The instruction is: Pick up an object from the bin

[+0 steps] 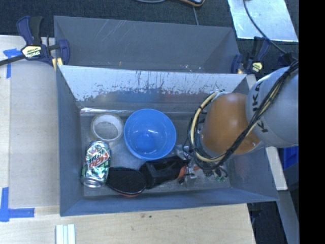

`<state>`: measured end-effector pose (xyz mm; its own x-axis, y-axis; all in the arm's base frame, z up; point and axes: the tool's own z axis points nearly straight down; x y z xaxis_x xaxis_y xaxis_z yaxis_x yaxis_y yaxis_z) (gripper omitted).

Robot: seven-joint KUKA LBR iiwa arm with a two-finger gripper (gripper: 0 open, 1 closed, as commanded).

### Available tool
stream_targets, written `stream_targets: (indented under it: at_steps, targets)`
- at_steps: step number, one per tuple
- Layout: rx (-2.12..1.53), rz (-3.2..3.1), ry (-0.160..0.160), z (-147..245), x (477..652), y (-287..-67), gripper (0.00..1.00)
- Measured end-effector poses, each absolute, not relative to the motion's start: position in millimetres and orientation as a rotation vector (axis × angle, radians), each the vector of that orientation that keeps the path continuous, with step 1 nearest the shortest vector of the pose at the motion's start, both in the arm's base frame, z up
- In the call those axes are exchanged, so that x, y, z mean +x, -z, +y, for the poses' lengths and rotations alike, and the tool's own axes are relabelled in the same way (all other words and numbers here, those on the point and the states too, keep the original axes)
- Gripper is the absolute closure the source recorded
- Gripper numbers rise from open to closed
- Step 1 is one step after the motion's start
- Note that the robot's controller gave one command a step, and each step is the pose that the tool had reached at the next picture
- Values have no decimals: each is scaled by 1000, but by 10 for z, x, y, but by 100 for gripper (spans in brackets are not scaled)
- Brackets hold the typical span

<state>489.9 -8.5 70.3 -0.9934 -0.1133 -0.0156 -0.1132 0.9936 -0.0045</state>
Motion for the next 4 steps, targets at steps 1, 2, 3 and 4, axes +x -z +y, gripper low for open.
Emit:
stream_targets:
  at_steps: [1,2,3,4]
  targets:
    - [-164,3123,7,-44,4849,-835,100]
    - [-185,3125,7,-197,4900,-1907,100]
    - [-186,3125,7,-196,4900,-1907,100]
    - [-140,3133,7,-309,4936,-3006,100]
